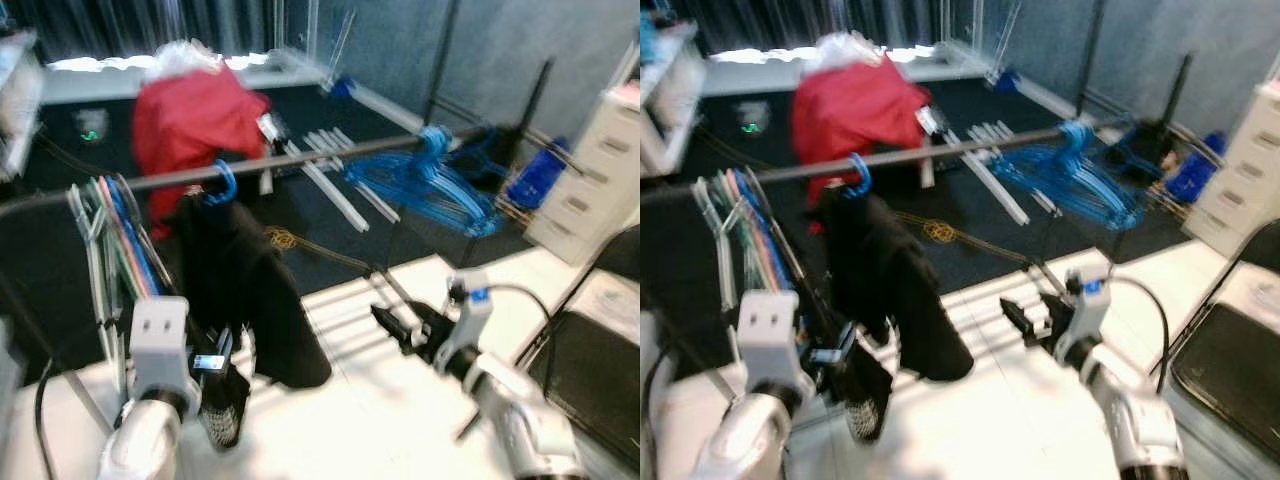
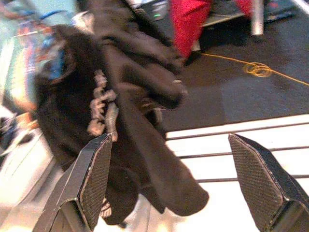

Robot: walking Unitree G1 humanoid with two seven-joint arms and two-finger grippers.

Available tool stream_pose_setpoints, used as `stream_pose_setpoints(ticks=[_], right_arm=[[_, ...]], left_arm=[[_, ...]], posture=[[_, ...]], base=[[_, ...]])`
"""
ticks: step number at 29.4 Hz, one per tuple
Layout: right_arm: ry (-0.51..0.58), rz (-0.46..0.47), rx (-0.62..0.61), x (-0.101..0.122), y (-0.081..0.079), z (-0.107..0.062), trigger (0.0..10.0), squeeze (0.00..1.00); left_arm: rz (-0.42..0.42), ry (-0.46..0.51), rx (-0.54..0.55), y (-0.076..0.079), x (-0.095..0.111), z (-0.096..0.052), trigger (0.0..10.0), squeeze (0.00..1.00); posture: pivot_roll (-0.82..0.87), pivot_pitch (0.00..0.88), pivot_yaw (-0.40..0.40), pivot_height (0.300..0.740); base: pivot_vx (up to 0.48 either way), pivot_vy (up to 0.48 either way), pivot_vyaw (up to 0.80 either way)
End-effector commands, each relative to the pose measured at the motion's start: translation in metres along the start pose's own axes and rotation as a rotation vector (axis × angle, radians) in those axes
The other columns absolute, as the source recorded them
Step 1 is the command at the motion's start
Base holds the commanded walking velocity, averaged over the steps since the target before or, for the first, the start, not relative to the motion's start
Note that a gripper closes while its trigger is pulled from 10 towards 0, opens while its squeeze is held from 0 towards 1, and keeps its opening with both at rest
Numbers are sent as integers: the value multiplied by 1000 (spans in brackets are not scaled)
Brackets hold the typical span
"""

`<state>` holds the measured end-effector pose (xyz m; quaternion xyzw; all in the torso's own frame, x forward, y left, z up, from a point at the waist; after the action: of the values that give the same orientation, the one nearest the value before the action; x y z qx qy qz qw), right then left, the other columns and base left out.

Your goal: Hang hanger

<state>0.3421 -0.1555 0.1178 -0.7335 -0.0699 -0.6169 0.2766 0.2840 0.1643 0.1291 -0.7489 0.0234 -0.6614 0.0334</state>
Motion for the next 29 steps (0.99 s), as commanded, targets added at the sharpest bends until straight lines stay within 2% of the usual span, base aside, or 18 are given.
stream_pose_setpoints(ticks=[1, 4, 12, 16, 25, 29], right_arm=[[9, -2, -5, 3, 2, -1, 10000, 0], [11, 23, -17, 3, 4, -1, 10000, 0], [11, 27, -27, 3, 4, 1, 10000, 0], [13, 27, -29, 4, 4, 1, 10000, 0], [15, 22, -26, 4, 3, 1, 10000, 0], [18, 25, -27, 4, 3, 1, 10000, 0]], left_arm=[[48, -37, -17, 7, -7, 6, 10000, 0], [82, -35, -35, 15, -4, 14, 10000, 0], [74, -29, -60, 24, 0, 23, 10000, 0], [66, -35, -64, 24, 0, 25, 10000, 0], [19, -24, -51, 20, 3, 31, 10000, 0], [25, 20, 6, 7, 14, 41, 10000, 0]], posture=[[6, 77, -64, 740], [6, 77, -64, 740], [2, 79, -58, 740], [4, 81, -57, 740], [2, 78, -60, 740], [-3, 77, -59, 740]], base=[[0, -326, 788], [0, -461, 300], [0, -466, 0], [0, -472, 0], [0, 0, 0], [0, 0, 0]])
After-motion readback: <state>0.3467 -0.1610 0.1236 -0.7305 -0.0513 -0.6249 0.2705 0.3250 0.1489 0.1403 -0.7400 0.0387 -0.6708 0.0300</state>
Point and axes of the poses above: a point about 5 cm out from each wrist's last joint towards the gripper, its own z axis pointing out of the wrist towards the gripper, its own x axis along the axis of the wrist's last joint, y = z × x, the point moved 5 cm from there along z, pointing out of the wrist towards the gripper, and after that the axes turned 4 degrees about z, right-handed, at the moved point
